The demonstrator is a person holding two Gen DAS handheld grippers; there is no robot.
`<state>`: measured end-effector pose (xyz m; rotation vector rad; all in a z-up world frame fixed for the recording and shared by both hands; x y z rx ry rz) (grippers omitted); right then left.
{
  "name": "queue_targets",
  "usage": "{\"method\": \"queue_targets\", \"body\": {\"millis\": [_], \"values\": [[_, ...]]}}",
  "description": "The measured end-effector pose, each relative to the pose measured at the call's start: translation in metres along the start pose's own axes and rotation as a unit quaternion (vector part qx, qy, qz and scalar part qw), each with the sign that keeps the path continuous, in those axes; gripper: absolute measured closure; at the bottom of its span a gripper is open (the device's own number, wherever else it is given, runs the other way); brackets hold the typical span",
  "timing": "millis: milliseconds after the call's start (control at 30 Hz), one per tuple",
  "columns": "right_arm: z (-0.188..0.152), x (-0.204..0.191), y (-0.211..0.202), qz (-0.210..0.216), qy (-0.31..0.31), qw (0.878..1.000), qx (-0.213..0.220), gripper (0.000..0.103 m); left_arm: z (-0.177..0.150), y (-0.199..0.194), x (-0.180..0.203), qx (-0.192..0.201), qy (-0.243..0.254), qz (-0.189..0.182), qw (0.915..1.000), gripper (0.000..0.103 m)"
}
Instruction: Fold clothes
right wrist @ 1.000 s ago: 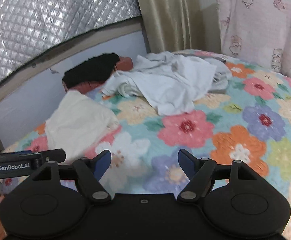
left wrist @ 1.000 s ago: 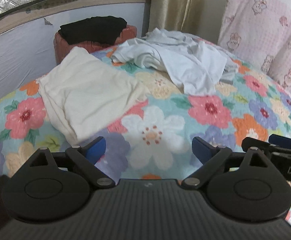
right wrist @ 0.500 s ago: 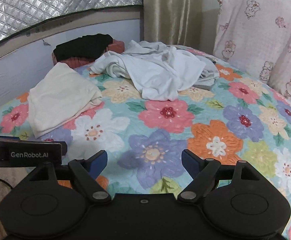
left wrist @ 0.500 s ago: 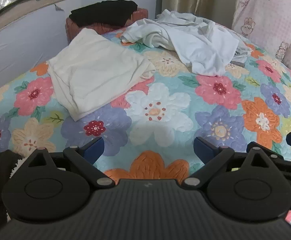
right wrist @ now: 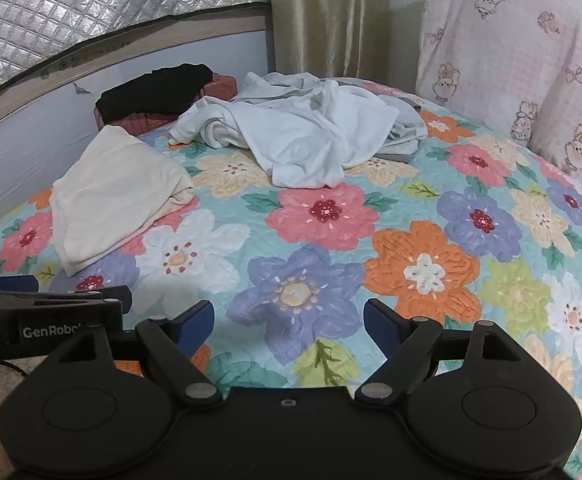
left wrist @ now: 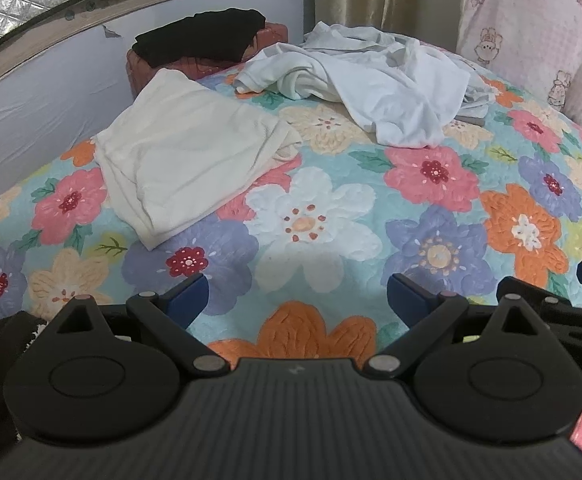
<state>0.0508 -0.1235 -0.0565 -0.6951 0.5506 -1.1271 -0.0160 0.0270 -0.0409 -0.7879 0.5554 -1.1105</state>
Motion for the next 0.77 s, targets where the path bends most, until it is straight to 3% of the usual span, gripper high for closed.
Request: {"method": "queue_targets", "body": {"millis": [600,767], "values": [[-0.003,0.003,-0.004,0.002,0.004,1.000,0.004,0.017,0.000,-0.009,0.003,0.016,0.012,0.012,0.9997,0.006],[-0.002,0.004,-0.005,-0.003,0.011,1.000,0.010,0.017,-0.003,-0.015,0.000,0.016,0.012,0.001,0.9998,0.006]]}}
Point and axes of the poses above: each gripper's, at about its wrist camera, not at the fingertips, and y roughly the way its jaws point, x to its right, z to its top, the point moved 4 cm from there along y, roughly the way its jaws point, and after that the axes turned 3 degrees about -x, right-handed, at the moved point
